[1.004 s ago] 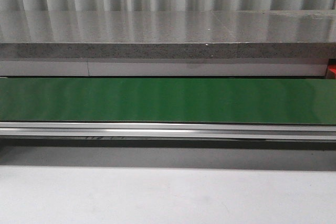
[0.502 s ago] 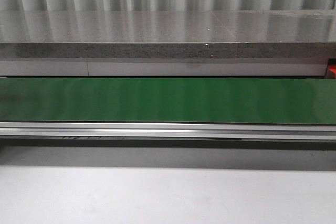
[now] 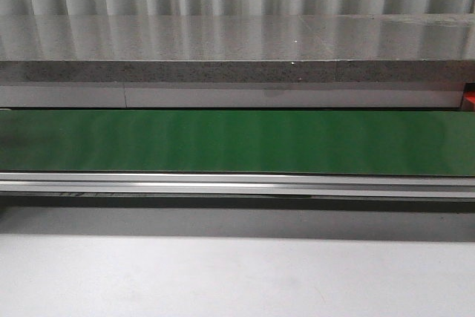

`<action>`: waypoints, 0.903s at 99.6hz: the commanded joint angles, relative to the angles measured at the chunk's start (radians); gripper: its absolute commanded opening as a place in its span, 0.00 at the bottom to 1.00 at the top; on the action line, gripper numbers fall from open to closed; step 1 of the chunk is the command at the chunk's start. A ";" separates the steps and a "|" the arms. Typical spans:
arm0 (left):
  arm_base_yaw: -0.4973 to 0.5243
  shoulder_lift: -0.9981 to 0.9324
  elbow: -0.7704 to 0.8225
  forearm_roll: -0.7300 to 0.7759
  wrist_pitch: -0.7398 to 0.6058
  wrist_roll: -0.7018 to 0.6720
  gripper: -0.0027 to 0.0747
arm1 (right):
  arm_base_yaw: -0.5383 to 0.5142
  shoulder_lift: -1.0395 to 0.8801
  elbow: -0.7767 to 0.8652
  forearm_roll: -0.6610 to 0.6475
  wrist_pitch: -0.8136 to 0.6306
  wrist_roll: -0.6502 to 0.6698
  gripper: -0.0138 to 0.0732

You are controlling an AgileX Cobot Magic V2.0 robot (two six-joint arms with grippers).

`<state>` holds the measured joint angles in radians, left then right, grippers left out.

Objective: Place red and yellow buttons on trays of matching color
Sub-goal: 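Lower the yellow button onto the green belt and open the left gripper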

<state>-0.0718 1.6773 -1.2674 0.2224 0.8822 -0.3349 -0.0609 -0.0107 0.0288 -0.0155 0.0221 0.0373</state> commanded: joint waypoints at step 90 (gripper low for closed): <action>0.358 -0.610 0.348 0.042 -0.052 -0.078 0.84 | 0.003 -0.016 -0.016 -0.006 -0.081 -0.004 0.02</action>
<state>0.2129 1.1222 -0.9734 0.2477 0.9054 -0.3824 -0.0609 -0.0107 0.0288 -0.0155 0.0221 0.0373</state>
